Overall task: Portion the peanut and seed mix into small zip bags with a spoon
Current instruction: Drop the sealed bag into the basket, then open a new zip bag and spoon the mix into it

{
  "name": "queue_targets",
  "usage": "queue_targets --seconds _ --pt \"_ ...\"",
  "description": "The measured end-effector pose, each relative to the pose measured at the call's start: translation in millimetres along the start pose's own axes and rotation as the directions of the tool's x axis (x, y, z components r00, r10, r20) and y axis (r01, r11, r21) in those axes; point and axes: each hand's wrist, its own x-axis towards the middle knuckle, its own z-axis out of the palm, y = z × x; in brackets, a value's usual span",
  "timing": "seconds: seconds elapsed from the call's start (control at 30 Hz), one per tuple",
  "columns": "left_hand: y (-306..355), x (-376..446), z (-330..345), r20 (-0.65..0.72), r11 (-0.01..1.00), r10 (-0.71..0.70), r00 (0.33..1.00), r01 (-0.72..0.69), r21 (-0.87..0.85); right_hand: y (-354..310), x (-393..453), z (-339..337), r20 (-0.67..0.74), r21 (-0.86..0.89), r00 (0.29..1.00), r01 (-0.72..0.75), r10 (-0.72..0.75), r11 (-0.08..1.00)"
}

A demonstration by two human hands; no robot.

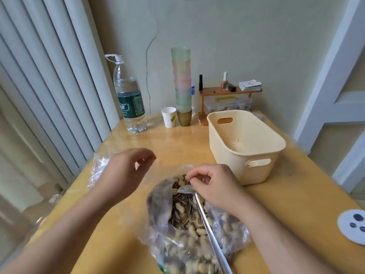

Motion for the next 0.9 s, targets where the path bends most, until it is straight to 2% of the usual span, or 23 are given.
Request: queue_targets --seconds 0.07,0.13,0.2,0.27,0.47,0.6,0.67,0.7,0.77,0.8,0.9 --pt "-37 1 -1 -0.006 0.987 -0.057 0.998 0.057 0.149 2 -4 8 -0.036 -0.003 0.999 0.025 -0.025 1.000" --pt "-66 -2 4 0.068 0.976 -0.118 0.991 0.103 0.194 2 -5 13 -0.061 -0.017 0.996 0.060 -0.061 0.998" --pt "-85 -7 14 0.169 0.970 -0.114 0.979 0.072 0.233 0 -4 13 -0.094 -0.045 0.988 0.116 -0.120 0.992" --pt "-96 -14 27 0.196 0.967 -0.140 0.971 0.092 0.238 -1 -5 13 -0.130 -0.067 0.978 0.154 -0.161 0.986" --pt "-86 -26 37 -0.043 0.968 -0.130 0.991 0.136 0.213 -2 -9 18 -0.095 -0.137 0.974 0.191 -0.205 0.972" --pt "-72 -20 16 -0.256 0.958 -0.090 0.963 0.154 0.243 -2 -11 17 -0.105 -0.131 0.975 0.184 -0.198 0.974" --pt "-57 -15 3 -0.312 0.982 -0.111 0.943 0.153 0.114 -1 -11 15 -0.118 -0.111 0.976 0.171 -0.184 0.979" --pt "-45 -13 -3 -0.328 0.989 -0.149 0.933 0.145 -0.036 0 -11 14 -0.124 -0.098 0.977 0.161 -0.173 0.982" --pt "-15 -9 -8 -0.342 0.924 -0.221 0.913 0.084 -0.373 2 -12 12 -0.149 -0.055 0.975 0.156 -0.163 0.986" --pt "4 -8 -9 -0.335 0.882 -0.210 0.918 0.029 -0.471 2 -13 12 -0.171 -0.015 0.972 0.162 -0.162 0.987" --pt "48 -6 12 -0.256 0.815 -0.099 0.962 -0.069 -0.575 -1 -12 12 -0.275 0.189 0.954 0.177 -0.121 0.966"
